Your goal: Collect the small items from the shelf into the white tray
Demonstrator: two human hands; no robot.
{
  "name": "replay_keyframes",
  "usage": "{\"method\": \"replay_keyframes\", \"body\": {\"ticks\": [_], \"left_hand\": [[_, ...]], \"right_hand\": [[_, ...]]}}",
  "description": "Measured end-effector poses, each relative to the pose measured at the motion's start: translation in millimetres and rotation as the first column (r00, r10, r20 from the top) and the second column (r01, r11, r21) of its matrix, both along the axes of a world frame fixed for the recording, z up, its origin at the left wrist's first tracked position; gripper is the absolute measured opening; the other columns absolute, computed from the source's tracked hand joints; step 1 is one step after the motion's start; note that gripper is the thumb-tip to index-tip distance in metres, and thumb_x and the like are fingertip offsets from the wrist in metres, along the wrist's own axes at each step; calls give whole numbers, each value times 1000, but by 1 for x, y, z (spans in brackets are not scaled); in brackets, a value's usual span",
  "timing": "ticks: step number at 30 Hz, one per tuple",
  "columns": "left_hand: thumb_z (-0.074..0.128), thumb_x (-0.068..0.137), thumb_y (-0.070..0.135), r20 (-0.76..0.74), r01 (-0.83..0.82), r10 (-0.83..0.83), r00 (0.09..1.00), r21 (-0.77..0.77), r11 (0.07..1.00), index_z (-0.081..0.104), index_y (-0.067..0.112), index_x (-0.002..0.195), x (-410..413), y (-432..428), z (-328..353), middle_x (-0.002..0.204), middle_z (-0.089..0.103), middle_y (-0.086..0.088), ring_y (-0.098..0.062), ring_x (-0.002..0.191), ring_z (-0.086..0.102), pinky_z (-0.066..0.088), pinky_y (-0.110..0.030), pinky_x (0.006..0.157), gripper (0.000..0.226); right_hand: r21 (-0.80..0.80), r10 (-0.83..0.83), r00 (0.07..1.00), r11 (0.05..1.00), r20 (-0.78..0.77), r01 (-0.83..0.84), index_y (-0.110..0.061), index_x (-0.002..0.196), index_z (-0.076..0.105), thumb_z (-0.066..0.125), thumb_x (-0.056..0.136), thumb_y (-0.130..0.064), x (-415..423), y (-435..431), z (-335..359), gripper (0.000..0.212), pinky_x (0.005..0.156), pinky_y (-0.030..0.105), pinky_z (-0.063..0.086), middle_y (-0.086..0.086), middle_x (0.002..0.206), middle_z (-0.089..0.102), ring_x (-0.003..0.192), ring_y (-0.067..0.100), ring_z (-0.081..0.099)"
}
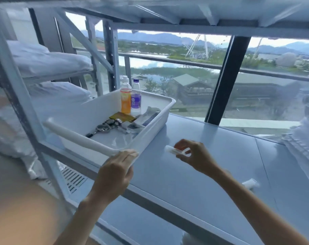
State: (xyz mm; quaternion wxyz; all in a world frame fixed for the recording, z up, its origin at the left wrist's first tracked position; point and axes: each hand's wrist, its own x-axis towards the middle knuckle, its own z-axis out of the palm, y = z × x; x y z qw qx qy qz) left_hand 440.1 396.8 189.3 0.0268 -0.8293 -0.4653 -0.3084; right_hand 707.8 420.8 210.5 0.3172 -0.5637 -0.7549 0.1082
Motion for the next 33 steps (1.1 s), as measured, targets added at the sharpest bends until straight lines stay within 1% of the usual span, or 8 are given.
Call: {"method": "replay_keyframes", "body": {"ticks": [3, 5, 7, 10, 18, 22, 29, 33], "left_hand": [[70, 75, 13, -61, 65, -60, 996, 72, 995, 65, 16, 113, -33, 22, 11, 115, 65, 4, -17, 108, 61, 50, -33, 89, 38], [58, 81, 24, -81, 50, -44, 996, 77, 996, 65, 16, 113, -55, 38, 19, 115, 66, 4, -16, 110, 60, 49, -33, 89, 33], [43, 86, 35, -115, 37, -30, 993, 59, 998, 66, 15, 112, -76, 52, 25, 112, 67, 4, -16, 110, 60, 48, -33, 90, 40], [35, 88, 42, -144, 19, -14, 989, 33, 999, 68, 15, 108, -105, 72, 26, 106, 70, 4, -16, 106, 63, 49, -35, 89, 47], [12, 85, 55, -128, -71, 57, 990, -103, 992, 68, 18, 107, -153, 116, 24, 110, 68, 3, -16, 111, 58, 41, -35, 95, 71], [9, 84, 57, -134, -71, 55, 989, -120, 990, 69, 19, 103, -161, 135, 26, 109, 68, 0, -16, 110, 57, 40, -34, 91, 74], [8, 81, 64, -159, -118, 90, 983, -177, 977, 68, 21, 104, -198, 183, 29, 107, 68, 6, -11, 112, 55, 38, -31, 91, 77], [9, 81, 64, -125, -109, 87, 988, -183, 977, 69, 26, 94, -197, 190, 22, 95, 69, 13, -8, 96, 59, 42, -27, 81, 73]], "right_hand": [[64, 0, 1000, 998, -24, 1, -13, 93, 69, 74, 74, -6, -48, 29, 20, 21, 73, 23, 55, -2, 88, 71, 77, 11, 66], [91, -3, 999, 996, -35, 6, -12, 94, 70, 74, 74, -6, -72, 43, 30, 21, 72, 21, 54, 0, 88, 71, 76, 9, 64], [92, -16, 1000, 996, -24, 19, -13, 95, 69, 74, 74, -7, -89, 55, 37, 22, 73, 23, 54, 0, 89, 71, 78, 12, 65], [75, -36, 999, 997, 5, 36, -13, 98, 69, 74, 75, -9, -109, 73, 45, 24, 76, 28, 56, 1, 91, 72, 81, 14, 67], [-45, 19, 977, 999, 214, -9, -7, 108, 67, 69, 78, -6, -162, 141, 52, 31, 78, 33, 55, 10, 98, 70, 86, 23, 66], [-156, 84, 919, 987, 386, -24, -8, 107, 67, 67, 79, -9, -183, 185, 43, 29, 76, 31, 54, 9, 104, 69, 88, 23, 64], [-314, 177, 831, 949, 527, -2, -4, 96, 67, 72, 77, -21, -215, 248, 26, 26, 56, 25, 45, 9, 89, 67, 67, 19, 55], [-389, 229, 747, 920, 625, 44, -2, 98, 67, 67, 78, -19, -232, 279, 12, 26, 62, 30, 46, 12, 90, 65, 74, 21, 54]]}}
